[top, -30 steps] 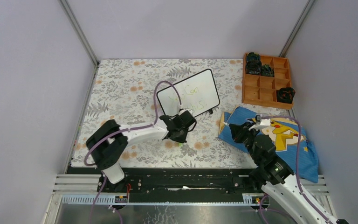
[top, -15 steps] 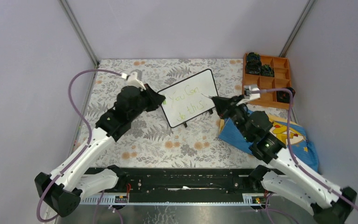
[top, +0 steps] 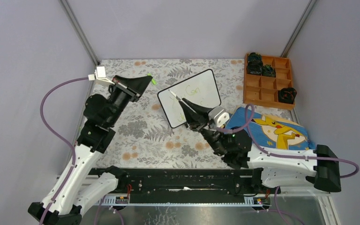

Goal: Write a sentence on the whiteboard
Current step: Close the whiteboard marker at the center of the board.

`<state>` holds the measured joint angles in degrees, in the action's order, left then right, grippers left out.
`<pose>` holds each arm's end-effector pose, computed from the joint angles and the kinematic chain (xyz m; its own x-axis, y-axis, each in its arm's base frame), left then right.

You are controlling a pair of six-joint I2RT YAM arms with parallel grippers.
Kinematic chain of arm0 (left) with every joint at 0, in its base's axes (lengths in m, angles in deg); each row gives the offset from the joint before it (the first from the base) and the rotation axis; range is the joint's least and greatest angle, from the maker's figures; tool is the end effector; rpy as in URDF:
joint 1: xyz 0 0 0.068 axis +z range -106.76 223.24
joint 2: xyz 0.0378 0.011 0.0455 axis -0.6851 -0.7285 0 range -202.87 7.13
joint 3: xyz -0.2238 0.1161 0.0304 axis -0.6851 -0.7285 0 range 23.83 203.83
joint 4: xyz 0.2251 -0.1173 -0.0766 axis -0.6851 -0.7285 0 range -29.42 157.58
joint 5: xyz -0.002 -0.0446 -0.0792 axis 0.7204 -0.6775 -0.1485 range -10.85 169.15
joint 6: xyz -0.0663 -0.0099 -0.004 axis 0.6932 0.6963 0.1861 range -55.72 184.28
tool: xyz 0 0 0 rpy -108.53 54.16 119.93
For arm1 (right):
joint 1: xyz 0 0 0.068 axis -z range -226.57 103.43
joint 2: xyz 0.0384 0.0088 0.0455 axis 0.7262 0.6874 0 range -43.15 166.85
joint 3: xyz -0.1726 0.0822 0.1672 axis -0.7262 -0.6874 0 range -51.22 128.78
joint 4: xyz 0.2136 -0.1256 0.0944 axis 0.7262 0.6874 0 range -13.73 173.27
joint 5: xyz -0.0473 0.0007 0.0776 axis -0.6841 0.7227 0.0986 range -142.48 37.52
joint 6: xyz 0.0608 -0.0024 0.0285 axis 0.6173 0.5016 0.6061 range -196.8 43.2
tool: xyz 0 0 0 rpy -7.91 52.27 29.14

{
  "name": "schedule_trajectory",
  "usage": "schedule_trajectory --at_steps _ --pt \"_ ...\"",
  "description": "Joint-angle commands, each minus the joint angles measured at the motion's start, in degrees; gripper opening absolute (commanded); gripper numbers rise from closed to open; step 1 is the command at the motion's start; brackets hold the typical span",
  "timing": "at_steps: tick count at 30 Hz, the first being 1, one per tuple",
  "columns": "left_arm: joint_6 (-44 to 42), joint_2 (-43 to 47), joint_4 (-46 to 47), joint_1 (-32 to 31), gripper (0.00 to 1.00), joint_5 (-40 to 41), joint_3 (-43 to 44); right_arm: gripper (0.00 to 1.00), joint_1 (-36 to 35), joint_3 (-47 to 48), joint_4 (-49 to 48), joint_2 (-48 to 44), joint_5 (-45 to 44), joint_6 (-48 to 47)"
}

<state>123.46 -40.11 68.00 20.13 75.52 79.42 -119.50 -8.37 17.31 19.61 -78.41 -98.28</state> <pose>0.1989 -0.0885 0.4081 -0.3139 -0.7978 -0.5148 0.3507 0.4064 -0.8437 0.0980 0.2393 0.3795 0.4504 0.3449 -0.8235 -0.6396 0.7682 -0.0280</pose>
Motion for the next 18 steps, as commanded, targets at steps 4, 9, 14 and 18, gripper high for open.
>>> schedule_trajectory --at_steps 4,9,14,18 --pt "16.01 4.03 15.15 1.23 0.0 1.72 -5.05 0.0 -4.59 -0.14 -29.21 7.41 1.27 -17.29" --pt "21.6 5.09 19.27 1.23 0.0 1.42 -7.62 0.0 -5.32 2.25 -34.75 11.51 3.49 -18.57" --pt "23.65 4.77 20.46 1.24 0.0 -0.03 -7.9 0.0 -5.36 4.61 -36.0 14.53 4.72 -17.14" --pt "24.88 4.6 21.79 1.31 0.0 -1.22 -8.22 0.0 -5.31 5.99 -36.16 16.03 4.77 -16.43"
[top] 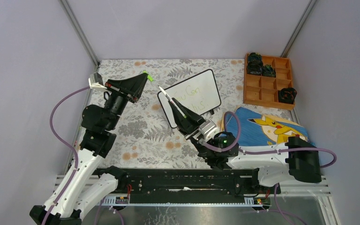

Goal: Write a sentence on the whiteboard
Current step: Close the whiteboard marker at the center of the board.

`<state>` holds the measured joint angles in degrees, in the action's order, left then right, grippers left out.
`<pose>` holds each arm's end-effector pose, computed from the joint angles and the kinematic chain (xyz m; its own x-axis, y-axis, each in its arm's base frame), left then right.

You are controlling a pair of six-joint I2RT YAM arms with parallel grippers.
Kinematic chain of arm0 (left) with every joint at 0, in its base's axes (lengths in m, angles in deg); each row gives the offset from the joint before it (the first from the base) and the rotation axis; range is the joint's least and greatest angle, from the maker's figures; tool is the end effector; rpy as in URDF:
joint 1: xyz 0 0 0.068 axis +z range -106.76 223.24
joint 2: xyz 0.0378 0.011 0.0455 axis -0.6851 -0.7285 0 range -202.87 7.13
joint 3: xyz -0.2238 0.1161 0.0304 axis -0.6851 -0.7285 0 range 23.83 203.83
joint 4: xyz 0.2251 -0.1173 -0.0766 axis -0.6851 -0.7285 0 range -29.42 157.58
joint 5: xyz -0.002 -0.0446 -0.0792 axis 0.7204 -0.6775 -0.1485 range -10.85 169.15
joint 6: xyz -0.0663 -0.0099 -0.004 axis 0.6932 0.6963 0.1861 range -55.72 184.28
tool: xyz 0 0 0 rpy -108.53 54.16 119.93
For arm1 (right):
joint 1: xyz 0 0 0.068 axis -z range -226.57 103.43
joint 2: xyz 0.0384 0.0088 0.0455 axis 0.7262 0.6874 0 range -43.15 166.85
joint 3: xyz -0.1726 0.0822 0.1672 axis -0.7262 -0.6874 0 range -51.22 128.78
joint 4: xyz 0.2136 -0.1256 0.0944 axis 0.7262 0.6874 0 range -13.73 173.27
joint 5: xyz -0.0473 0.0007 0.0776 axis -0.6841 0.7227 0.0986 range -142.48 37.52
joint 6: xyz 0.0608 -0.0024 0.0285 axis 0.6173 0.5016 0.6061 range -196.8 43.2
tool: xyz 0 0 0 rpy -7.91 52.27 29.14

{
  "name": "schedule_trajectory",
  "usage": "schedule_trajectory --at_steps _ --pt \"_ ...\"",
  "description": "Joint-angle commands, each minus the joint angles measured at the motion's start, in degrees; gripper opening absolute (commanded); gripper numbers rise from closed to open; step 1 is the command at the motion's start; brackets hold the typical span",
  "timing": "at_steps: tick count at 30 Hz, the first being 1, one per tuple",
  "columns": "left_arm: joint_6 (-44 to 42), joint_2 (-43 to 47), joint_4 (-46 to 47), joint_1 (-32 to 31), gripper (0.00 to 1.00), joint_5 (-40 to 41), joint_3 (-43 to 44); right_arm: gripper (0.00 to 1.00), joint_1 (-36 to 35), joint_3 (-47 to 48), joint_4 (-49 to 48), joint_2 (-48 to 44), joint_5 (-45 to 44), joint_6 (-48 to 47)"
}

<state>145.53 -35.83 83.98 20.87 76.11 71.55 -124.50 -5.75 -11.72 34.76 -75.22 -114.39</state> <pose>0.1868 -0.0798 0.4067 -0.3700 -0.9150 -0.1609 0.3947 0.0020 -0.9188 0.0790 0.2704 0.3714 0.6589 0.3910 -0.6427 -0.5733 0.8141 -0.0925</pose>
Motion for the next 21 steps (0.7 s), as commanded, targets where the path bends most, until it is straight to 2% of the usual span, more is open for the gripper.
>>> schedule_trajectory --at_steps 1,21 --pt "2.9 0.41 5.83 0.53 0.0 -1.94 -0.43 0.0 -0.3 3.51 -7.05 1.07 1.61 -0.08" --pt "3.37 1.81 6.45 0.51 0.0 -3.57 -1.49 0.0 -0.38 5.93 -5.32 2.76 -0.28 1.69"
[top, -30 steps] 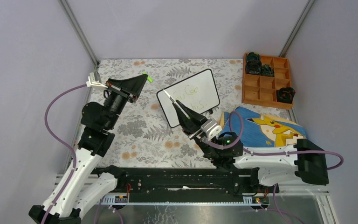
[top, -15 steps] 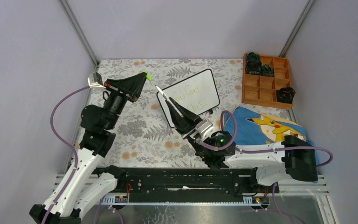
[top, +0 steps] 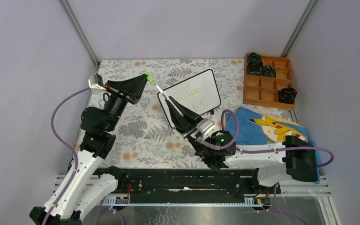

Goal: Write a sentence on the whiteboard
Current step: Close the whiteboard marker at the center of the board.

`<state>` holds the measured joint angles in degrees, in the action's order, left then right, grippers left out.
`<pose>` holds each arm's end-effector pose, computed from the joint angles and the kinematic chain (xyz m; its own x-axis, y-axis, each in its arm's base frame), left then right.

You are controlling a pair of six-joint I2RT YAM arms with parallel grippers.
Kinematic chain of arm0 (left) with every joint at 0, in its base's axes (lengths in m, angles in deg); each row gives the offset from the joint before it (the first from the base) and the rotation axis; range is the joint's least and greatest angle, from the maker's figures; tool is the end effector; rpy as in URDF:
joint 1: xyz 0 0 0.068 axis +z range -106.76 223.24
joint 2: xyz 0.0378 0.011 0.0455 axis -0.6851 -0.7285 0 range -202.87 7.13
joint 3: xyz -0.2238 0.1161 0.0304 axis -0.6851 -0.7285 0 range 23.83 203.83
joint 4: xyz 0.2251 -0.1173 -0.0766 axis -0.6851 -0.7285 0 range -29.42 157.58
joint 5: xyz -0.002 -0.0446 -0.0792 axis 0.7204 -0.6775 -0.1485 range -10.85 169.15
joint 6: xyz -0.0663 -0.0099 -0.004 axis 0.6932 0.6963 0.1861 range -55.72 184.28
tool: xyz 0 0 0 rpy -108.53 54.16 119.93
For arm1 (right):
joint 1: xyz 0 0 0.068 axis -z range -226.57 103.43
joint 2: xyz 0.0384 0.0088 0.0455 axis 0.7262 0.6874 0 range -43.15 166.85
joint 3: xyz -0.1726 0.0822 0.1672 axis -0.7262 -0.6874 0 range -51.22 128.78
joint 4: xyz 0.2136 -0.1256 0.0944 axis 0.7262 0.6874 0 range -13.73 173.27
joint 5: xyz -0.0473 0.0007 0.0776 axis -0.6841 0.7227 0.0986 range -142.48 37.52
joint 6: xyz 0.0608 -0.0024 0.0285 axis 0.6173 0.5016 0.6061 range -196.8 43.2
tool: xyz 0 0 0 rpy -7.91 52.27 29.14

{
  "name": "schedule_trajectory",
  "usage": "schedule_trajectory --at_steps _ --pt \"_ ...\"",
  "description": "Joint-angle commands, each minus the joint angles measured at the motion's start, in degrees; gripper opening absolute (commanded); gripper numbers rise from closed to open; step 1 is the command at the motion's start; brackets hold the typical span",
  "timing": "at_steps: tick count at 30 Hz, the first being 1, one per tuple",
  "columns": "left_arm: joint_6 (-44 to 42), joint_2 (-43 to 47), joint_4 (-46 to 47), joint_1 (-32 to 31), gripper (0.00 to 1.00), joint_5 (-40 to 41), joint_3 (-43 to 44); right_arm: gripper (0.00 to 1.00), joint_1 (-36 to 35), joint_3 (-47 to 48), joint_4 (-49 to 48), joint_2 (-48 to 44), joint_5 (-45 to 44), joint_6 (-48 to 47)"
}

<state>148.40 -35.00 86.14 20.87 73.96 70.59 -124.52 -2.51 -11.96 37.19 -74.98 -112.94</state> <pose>0.1823 -0.0802 0.4077 -0.4162 -0.9000 -0.1297 0.4090 -0.0578 -0.9107 0.0807 0.2797 0.3782 0.6476 0.4242 -0.6330 -0.5914 0.8036 -0.0666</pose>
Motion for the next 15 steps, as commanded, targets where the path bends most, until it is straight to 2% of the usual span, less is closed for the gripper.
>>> schedule_trajectory --at_steps 1,15 --pt "0.52 1.06 4.35 0.53 0.0 -1.48 -0.61 0.0 -0.36 2.78 -5.03 0.47 -0.65 0.28" --pt "0.61 1.43 4.98 0.49 0.0 -2.61 -0.97 0.0 -0.29 3.58 -4.39 1.22 -0.85 1.06"
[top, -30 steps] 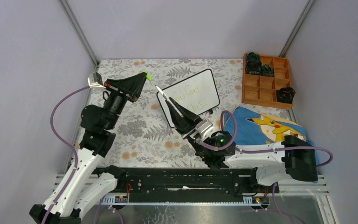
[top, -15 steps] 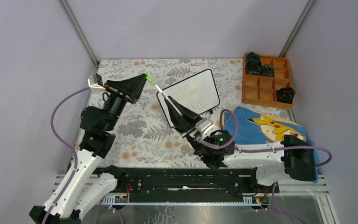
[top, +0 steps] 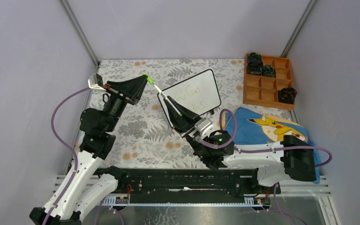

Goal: Write a sentence on the whiteboard
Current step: Close the whiteboard marker at the center of the board.

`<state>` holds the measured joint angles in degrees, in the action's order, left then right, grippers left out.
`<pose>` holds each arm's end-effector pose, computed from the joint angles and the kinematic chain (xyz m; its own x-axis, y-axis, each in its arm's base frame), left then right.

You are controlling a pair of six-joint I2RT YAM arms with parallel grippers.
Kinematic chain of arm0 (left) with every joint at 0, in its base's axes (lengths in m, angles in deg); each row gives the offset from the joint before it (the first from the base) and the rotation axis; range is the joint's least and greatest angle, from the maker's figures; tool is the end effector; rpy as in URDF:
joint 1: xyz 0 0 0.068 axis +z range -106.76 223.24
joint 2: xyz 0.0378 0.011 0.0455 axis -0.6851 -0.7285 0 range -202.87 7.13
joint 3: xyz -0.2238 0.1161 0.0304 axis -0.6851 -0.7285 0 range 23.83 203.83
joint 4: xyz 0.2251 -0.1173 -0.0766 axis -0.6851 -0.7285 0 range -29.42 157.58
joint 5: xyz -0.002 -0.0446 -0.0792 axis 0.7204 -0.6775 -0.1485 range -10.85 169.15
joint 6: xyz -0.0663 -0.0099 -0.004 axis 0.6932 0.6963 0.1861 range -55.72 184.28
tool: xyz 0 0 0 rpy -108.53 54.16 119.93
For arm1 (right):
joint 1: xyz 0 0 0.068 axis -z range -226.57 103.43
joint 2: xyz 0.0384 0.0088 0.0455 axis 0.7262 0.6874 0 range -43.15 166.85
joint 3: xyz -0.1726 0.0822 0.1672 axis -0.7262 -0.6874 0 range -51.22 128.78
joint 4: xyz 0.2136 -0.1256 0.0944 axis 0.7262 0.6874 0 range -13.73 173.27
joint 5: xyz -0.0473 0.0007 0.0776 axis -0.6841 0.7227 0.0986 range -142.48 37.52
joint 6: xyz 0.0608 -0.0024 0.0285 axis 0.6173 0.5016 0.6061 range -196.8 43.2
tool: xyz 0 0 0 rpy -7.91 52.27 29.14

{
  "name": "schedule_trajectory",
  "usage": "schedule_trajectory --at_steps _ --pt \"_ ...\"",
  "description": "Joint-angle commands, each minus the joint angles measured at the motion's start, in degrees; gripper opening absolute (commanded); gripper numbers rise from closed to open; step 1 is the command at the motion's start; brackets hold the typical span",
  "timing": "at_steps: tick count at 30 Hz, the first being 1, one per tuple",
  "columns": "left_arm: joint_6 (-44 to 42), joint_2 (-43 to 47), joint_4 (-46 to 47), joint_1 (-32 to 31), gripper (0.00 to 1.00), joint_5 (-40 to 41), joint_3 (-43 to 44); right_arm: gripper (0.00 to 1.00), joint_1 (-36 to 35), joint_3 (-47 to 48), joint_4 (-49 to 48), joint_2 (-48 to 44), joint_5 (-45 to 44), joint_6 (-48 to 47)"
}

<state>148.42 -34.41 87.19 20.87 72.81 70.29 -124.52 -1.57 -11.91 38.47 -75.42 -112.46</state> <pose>0.1787 -0.0799 0.4097 -0.4295 -0.8924 -0.1386 0.4301 -0.0671 -0.9003 0.0822 0.2851 0.3770 0.6396 0.4248 -0.6407 -0.5939 0.8022 -0.0610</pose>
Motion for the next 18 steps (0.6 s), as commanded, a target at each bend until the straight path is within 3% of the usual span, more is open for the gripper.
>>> schedule_trajectory --at_steps 1,18 --pt "0.51 0.85 3.86 0.53 0.0 -1.54 -0.6 0.0 -0.34 2.71 -4.5 -0.02 -0.5 0.59" --pt "0.32 0.84 3.94 0.51 0.0 -3.48 -0.66 0.0 -0.3 3.73 -5.04 1.42 -1.36 0.02"
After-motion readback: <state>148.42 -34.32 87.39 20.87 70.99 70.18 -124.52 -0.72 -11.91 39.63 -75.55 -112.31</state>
